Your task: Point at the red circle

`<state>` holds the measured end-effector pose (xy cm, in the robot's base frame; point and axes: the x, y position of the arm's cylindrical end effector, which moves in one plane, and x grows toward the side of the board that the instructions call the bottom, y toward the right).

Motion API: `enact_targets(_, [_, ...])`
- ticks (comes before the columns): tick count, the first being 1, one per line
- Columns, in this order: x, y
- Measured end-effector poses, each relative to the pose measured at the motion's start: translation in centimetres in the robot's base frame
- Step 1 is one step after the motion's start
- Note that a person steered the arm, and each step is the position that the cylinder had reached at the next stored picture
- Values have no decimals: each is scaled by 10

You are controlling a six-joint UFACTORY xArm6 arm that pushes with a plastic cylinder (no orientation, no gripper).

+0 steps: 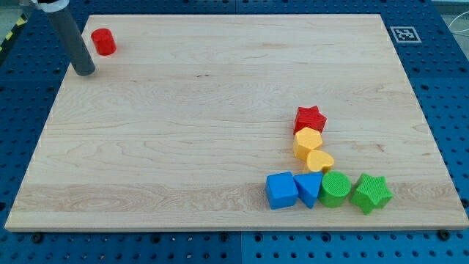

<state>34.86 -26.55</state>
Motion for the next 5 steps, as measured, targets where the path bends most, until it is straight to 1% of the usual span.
enact_targets(2, [-22,0])
enact_targets(4, [-25,0])
enact_targets(5, [-33,0])
